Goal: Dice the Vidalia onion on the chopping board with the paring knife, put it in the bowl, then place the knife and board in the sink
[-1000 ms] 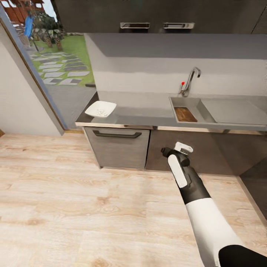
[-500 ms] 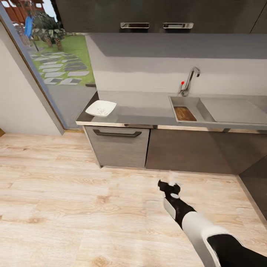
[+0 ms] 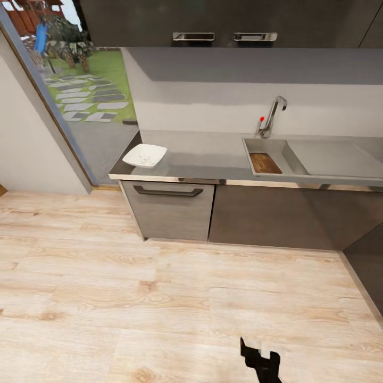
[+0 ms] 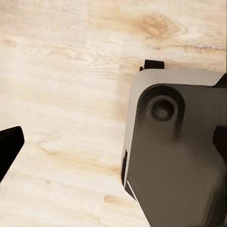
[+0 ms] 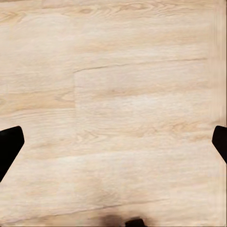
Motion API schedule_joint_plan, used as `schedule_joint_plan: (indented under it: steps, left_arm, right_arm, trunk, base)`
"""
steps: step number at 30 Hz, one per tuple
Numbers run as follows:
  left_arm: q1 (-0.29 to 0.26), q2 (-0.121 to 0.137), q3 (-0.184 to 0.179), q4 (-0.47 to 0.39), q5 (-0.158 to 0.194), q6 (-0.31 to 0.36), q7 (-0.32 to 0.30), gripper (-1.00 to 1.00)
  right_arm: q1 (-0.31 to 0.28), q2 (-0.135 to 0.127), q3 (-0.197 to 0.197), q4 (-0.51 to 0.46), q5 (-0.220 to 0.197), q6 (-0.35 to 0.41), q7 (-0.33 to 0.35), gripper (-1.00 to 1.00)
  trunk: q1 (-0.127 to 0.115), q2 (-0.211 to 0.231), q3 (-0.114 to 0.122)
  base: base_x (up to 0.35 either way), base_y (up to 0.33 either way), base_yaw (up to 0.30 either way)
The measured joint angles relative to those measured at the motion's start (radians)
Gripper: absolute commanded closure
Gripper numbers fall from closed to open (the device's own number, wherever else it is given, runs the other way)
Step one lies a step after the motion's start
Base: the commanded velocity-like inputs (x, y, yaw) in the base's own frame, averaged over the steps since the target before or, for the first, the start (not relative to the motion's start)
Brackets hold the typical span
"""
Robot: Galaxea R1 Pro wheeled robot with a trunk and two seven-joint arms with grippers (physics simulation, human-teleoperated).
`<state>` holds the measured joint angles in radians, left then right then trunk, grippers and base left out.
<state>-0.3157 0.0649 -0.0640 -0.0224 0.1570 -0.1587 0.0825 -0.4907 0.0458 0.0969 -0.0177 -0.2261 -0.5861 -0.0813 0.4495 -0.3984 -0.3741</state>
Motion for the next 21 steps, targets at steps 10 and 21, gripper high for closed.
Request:
schedule_joint_plan:
  steps: [10, 21]
  left_arm:
    - [0.0, -0.001, -0.007, -0.124, 0.002, -0.005, 0.123, -1.0]
    - [0.0, -0.004, -0.009, -0.072, 0.001, -0.054, 0.124, -1.0]
  right_arm:
    - [0.168, -0.133, 0.005, 0.001, 0.082, -0.071, 0.188, -1.0]
    - [0.169, -0.131, 0.0, 0.0, 0.12, -0.073, 0.155, -1.0]
  trunk:
    - [0.0, 0.0, 0.0]
    - [0.0, 0.0, 0.006]
  base:
    - [0.0, 0.0, 0.0]
    - [0.0, 0.0, 0.0]
